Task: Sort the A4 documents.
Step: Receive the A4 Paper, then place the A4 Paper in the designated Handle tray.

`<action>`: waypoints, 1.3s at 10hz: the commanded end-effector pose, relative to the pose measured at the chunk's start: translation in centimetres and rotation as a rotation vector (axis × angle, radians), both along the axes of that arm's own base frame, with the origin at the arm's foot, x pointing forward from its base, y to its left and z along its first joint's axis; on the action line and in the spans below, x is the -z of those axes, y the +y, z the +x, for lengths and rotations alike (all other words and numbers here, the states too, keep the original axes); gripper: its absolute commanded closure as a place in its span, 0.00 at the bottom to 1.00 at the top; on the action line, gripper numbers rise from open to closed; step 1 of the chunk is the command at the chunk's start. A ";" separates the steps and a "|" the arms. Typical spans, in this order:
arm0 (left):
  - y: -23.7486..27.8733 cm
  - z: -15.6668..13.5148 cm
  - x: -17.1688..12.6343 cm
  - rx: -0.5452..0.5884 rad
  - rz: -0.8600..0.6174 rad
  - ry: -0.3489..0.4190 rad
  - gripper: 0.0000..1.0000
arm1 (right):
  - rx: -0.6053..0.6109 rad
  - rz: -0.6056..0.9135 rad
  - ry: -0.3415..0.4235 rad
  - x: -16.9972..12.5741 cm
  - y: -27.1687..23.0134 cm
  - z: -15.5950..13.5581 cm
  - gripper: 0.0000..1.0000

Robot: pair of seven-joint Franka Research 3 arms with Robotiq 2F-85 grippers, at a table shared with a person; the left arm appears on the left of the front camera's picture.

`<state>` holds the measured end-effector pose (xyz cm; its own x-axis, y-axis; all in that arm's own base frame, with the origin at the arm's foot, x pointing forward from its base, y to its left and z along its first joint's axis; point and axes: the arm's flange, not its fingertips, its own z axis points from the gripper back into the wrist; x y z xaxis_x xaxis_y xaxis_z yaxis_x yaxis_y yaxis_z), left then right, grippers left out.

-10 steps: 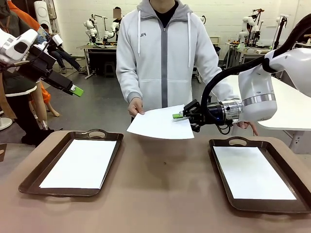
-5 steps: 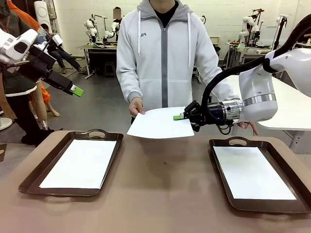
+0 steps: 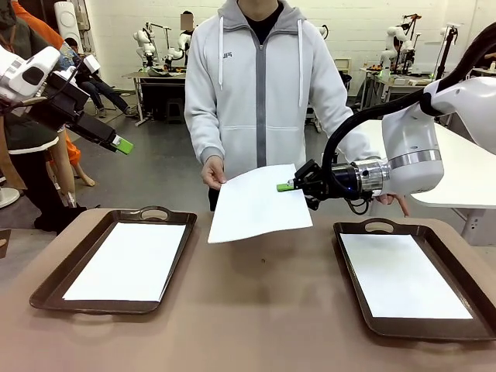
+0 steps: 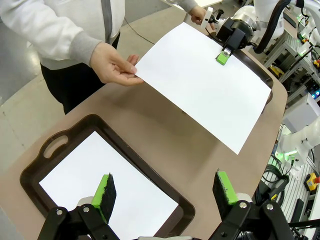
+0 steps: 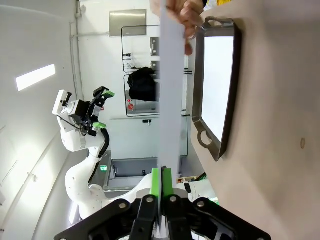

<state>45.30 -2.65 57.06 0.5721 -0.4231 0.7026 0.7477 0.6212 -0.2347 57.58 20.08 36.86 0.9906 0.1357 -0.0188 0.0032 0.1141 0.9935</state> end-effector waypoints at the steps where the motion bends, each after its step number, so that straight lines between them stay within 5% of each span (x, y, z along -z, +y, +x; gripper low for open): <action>1: 0.1 -0.1 0.0 0.015 0.013 -0.007 0.00 | 0.015 -0.007 -0.001 0.2 0.0 0.1 1.00; 13: 0.1 -0.1 0.0 0.015 0.013 -0.007 0.00 | 0.015 -0.007 -0.001 0.2 0.0 0.1 1.00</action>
